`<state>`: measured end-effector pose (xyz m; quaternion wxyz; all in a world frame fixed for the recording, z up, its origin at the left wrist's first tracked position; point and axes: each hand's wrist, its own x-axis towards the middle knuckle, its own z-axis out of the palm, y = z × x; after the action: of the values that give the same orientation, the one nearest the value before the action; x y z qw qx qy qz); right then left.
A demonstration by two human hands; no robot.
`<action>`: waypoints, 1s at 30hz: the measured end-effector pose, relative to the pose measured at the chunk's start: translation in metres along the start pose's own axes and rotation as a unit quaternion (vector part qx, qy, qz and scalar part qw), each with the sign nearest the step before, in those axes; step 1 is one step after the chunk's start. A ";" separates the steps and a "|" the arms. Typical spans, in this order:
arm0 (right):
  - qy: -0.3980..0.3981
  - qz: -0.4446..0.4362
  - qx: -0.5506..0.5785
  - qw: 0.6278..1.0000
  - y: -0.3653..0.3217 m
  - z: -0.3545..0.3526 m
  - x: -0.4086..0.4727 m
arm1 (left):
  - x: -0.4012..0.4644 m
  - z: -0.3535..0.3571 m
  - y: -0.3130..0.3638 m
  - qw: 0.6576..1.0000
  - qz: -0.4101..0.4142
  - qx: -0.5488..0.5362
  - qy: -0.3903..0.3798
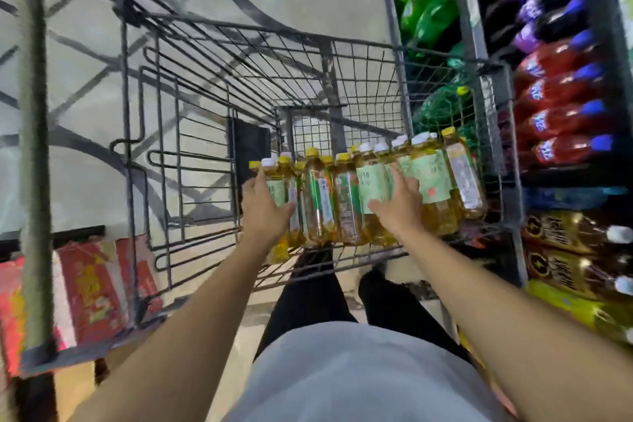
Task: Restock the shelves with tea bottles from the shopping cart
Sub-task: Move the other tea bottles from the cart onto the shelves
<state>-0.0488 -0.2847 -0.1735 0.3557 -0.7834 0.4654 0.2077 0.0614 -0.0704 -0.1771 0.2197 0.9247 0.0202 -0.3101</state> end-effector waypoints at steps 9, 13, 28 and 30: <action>0.020 0.071 0.028 0.997 -0.008 0.034 0.020 | 0.016 0.006 -0.030 0.994 -0.087 -0.062 -0.022; 0.026 0.085 -0.011 0.996 -0.015 0.036 0.027 | 0.008 0.008 -0.034 0.991 -0.111 -0.050 -0.052; 0.079 0.061 0.190 0.977 -0.008 0.017 -0.003 | 0.002 -0.029 -0.010 0.986 0.027 -0.140 -0.088; 0.095 0.056 0.246 0.963 -0.010 0.005 -0.016 | -0.001 -0.038 0.006 0.980 0.052 -0.162 -0.102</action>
<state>-0.0481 -0.2686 -0.1626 0.4794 -0.6608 0.5766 0.0308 0.0837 -0.0599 -0.1470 0.3834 0.8400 -0.0003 -0.3839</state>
